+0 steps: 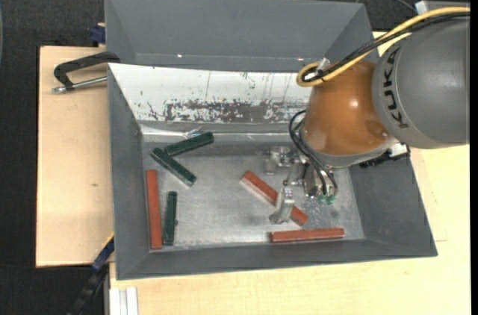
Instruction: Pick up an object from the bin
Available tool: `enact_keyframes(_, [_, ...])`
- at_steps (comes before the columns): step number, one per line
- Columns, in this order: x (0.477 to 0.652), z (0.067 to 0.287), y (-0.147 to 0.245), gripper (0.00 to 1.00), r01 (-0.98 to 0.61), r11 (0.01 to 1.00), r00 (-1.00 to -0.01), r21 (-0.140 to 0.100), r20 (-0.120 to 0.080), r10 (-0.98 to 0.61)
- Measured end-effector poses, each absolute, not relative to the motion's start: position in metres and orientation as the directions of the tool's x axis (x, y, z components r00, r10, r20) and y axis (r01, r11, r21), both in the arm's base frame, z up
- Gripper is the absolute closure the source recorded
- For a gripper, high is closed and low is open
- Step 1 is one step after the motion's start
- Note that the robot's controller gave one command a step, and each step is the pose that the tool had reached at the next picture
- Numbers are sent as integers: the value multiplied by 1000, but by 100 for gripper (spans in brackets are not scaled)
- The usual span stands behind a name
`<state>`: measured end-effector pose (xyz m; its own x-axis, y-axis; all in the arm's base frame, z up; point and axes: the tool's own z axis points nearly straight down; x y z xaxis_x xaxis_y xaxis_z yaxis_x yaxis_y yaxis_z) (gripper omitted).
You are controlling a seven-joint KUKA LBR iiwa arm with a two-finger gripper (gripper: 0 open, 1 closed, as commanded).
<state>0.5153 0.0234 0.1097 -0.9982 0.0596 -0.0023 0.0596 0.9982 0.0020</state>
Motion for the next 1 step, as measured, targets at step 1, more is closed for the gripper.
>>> enact_keyframes(1, [513,79,11,0,108,994,-994,1,0,108])
